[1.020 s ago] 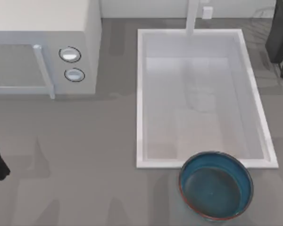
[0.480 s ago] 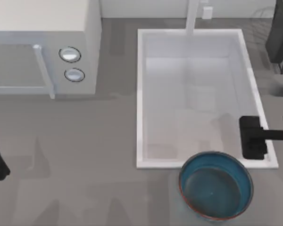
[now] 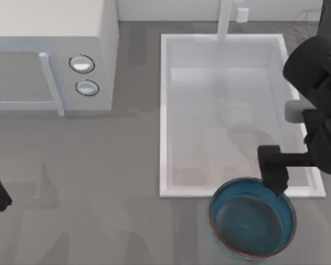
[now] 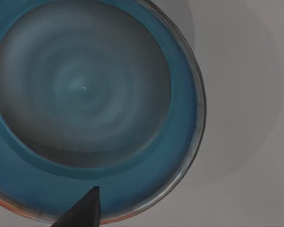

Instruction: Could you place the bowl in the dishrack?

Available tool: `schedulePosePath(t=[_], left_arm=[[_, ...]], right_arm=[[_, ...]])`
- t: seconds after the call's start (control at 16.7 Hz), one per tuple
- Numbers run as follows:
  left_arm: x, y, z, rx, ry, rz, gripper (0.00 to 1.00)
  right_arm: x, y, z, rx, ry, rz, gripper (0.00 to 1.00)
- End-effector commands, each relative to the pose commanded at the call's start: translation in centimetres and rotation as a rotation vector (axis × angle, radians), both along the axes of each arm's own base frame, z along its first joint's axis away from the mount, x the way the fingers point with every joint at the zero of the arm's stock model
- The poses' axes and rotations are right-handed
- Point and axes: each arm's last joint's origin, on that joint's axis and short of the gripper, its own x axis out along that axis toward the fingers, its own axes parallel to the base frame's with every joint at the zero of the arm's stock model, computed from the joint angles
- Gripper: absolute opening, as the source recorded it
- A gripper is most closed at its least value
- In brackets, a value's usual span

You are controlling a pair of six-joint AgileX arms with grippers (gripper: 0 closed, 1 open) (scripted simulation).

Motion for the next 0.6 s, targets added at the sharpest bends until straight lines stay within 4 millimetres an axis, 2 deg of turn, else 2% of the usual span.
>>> schedulePosePath(t=[0.3, 0.42, 0.6], left_arm=[[0.0, 0.0, 0.0, 0.0, 0.0, 0.0, 1.0], [0.0, 0.0, 0.0, 0.0, 0.0, 0.0, 1.0], [0.0, 0.0, 0.0, 0.0, 0.0, 0.0, 1.0]], right_arm=[[0.1, -0.1, -0.5, -0.001, 0.001, -0.002, 1.0], [0.2, 0.0, -1.9, -0.001, 0.002, 0.0, 1.0], [0.5, 0.2, -5.3, 0.002, -0.003, 0.0, 1.0]])
